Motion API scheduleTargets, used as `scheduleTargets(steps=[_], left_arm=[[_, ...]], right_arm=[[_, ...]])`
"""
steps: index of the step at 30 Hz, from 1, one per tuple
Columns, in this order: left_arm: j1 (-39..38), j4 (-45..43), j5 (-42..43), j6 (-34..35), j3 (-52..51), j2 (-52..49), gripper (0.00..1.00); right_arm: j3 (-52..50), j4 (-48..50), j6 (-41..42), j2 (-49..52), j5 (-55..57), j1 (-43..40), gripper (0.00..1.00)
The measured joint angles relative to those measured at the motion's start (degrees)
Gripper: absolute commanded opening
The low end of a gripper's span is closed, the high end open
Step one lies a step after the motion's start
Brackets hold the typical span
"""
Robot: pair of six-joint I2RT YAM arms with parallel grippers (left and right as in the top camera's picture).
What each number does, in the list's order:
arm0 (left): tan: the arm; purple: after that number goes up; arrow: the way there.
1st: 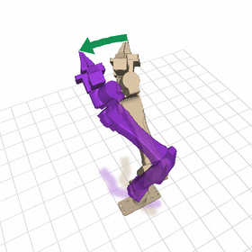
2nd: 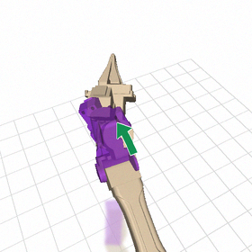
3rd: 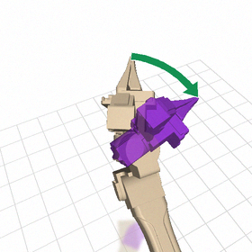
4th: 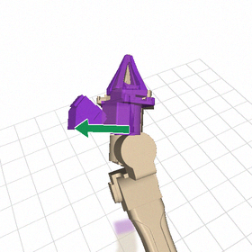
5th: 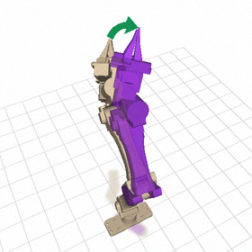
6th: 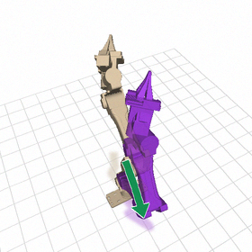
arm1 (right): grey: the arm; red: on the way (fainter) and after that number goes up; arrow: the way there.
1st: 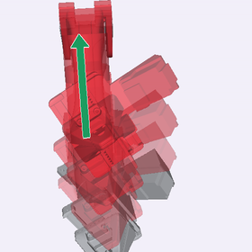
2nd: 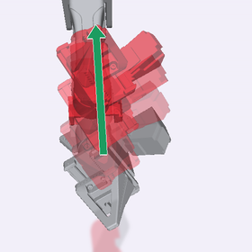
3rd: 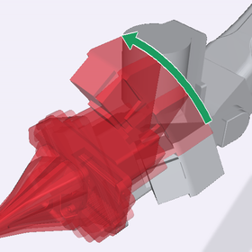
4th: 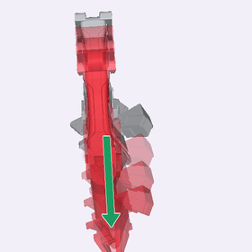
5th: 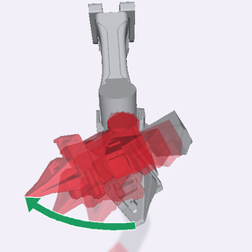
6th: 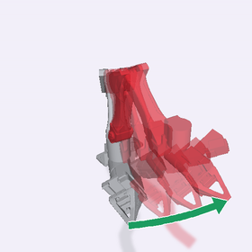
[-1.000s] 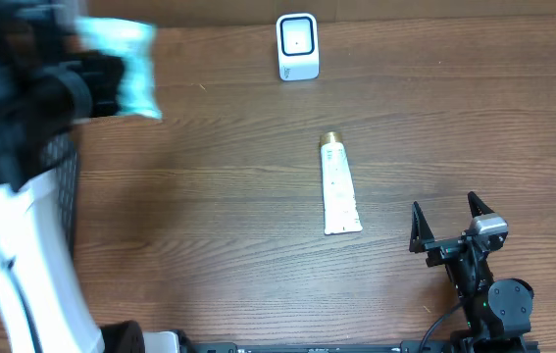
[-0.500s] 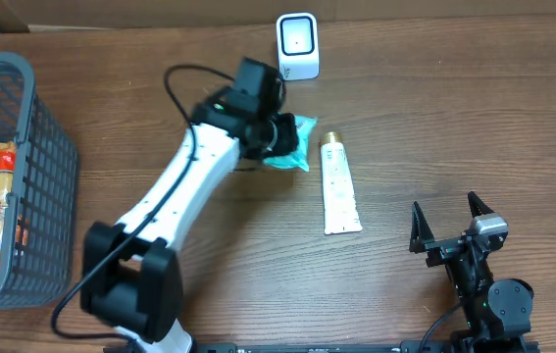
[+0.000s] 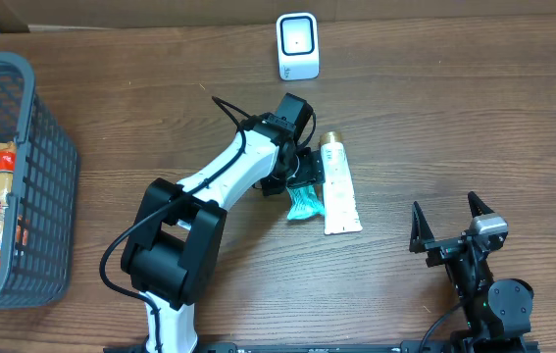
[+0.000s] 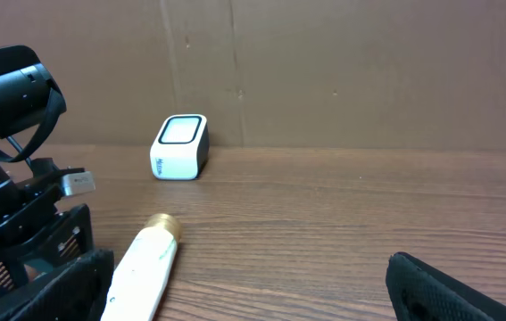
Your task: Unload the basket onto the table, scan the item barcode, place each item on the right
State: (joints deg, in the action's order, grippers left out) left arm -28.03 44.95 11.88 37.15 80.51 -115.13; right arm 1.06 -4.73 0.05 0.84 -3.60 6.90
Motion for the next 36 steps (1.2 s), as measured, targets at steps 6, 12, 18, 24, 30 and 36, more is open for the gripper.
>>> scheduleTargets(steps=[6,12,18,24,30,36], left_arm=[[2.0,14.1,-4.4,-5.0,10.8,2.2,0.84],[9.6,24.0,-13.5,-10.9,33.2,13.7,1.0],[27.6,33.9,-23.7,-14.0,45.2,26.9,1.0],[49.2,38.5,-27.1,-14.3,45.4,28.9,1.0],[67.6,36.7,-27.6,-11.4,38.7,27.1,1.0],[76.9,26.4,-24.9,-10.1,24.8,27.2,0.98]], right_arm=[[0.0,0.0,0.0,0.0,0.0,0.0,1.0],[0.0,0.0,0.0,0.0,0.0,0.0,1.0],[0.0,0.0,0.0,0.0,0.0,0.0,1.0],[0.0,0.0,-0.1,0.0,0.0,0.0,1.0],[0.0,0.0,0.0,0.0,0.0,0.0,1.0],[0.0,0.0,0.0,0.0,0.0,0.0,1.0]])
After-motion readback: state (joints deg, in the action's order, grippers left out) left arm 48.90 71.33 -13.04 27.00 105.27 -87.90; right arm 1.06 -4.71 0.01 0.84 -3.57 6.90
